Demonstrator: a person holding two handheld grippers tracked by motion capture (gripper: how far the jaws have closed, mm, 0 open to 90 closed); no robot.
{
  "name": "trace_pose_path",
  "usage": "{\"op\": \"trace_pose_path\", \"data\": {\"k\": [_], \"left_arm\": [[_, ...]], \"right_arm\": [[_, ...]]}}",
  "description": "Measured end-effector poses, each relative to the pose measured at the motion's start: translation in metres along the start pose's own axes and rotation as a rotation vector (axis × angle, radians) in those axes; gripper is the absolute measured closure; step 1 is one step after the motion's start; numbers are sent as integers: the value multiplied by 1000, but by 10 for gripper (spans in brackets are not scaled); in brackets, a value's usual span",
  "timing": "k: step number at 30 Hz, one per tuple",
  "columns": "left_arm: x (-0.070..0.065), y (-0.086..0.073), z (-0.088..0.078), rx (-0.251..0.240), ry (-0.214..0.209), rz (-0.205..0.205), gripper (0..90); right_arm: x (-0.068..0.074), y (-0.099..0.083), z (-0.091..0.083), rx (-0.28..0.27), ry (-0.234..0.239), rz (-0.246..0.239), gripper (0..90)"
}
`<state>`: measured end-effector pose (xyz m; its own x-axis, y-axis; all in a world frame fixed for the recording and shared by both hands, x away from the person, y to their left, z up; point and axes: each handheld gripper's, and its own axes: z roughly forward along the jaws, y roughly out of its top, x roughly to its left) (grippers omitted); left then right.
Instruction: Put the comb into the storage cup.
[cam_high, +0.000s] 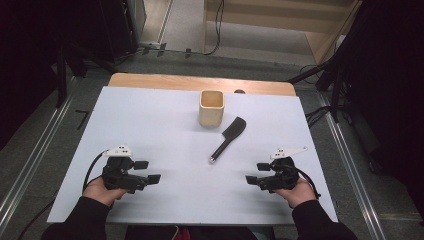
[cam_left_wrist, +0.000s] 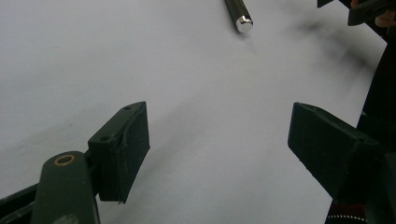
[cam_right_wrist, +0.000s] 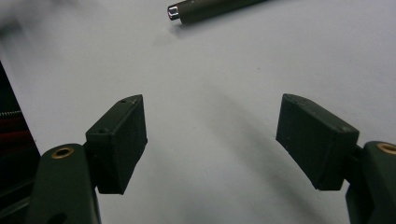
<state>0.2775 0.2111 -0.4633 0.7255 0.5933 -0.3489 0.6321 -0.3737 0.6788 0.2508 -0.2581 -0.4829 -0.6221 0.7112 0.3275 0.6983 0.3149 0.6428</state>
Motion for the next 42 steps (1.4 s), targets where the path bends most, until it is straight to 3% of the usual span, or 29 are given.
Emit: {"op": "trace_pose_path", "data": {"k": [11, 17, 20, 26, 32, 42], "left_arm": [[0, 0, 0, 2, -2, 1, 212], [0, 0, 1, 6, 1, 1, 212], [0, 0, 2, 6, 0, 3, 212], [1, 0, 0, 3, 4, 0, 212], [1, 0, 0, 5, 6, 2, 212], [0, 0, 1, 12, 5, 3, 212]], "right_arm": [[0, 0, 1, 3, -1, 1, 228], [1, 3, 2, -3, 5, -21, 228], [1, 8, 3, -4, 11, -41, 228], [2, 20, 6, -21, 10, -23, 228], [7, 34, 7, -43, 13, -36, 229], [10, 50, 12, -38, 16, -40, 229]]}}
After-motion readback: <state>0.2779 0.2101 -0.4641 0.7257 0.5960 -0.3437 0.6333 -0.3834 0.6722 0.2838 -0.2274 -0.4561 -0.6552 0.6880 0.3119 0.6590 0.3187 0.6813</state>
